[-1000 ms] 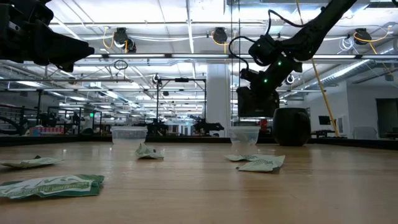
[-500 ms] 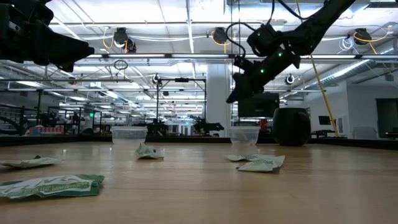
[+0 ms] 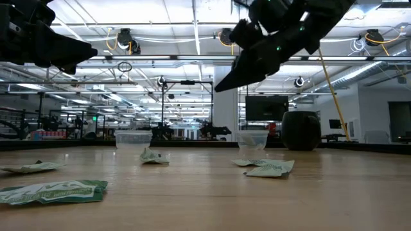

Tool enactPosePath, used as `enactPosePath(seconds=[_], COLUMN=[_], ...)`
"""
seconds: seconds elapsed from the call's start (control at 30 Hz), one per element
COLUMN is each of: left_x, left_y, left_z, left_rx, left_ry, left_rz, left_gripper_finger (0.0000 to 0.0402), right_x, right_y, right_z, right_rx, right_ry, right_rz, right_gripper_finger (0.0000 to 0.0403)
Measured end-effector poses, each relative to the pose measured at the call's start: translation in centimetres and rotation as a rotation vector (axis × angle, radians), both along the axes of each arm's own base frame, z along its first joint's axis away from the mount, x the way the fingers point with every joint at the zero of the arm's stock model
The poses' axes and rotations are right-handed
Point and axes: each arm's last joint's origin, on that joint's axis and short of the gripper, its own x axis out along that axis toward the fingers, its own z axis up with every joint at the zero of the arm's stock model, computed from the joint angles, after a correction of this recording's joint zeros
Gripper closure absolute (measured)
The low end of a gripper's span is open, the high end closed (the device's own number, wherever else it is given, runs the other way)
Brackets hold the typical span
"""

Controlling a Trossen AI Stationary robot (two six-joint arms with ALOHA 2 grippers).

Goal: Pick and place items into bin
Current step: Put the green stevia packet into the right transparent bin

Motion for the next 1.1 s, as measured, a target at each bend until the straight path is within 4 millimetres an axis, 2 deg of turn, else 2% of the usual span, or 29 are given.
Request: enactPosePath(seconds=[0.17, 0.47, 0.6, 0.73, 0.93, 1.1], left_x=[0.0, 0.0, 0.0, 0.0, 0.0, 0.0], left_y=[0.0, 0.0, 0.0, 0.0, 0.0, 0.0], left_z=[0.0, 0.0, 0.0, 0.0, 0.0, 0.0], left_rx=[0.0, 0.0, 0.0, 0.0, 0.0, 0.0], left_ry=[0.0, 0.0, 0.0, 0.0, 0.0, 0.0], left_rz=[0.0, 0.0, 0.0, 0.0, 0.0, 0.0], left_gripper_finger=[0.0279, 0.0279, 0.0279, 0.0279, 0.0279, 0.0279], right_x=[0.1, -1.2, -1.6, -1.9, -1.5, -1.5], right_y=[4.1, 11.1, 12.8, 14.3, 16.3, 17.2], right_z=[-0.2, -0.6, -0.8, -1.5, -3.6, -6.1], right_rx=[0.052, 0.14, 0.185, 0.216, 0.224, 0.157], right_ry=[0.029, 0.104, 0.116, 0.145, 0.171, 0.225], right_rz=[0.095, 0.246, 0.209, 0.199, 0.208, 0.189], right_gripper_finger=[0.0339, 0.0339, 0.033, 0.0295, 0.0228, 0.0212])
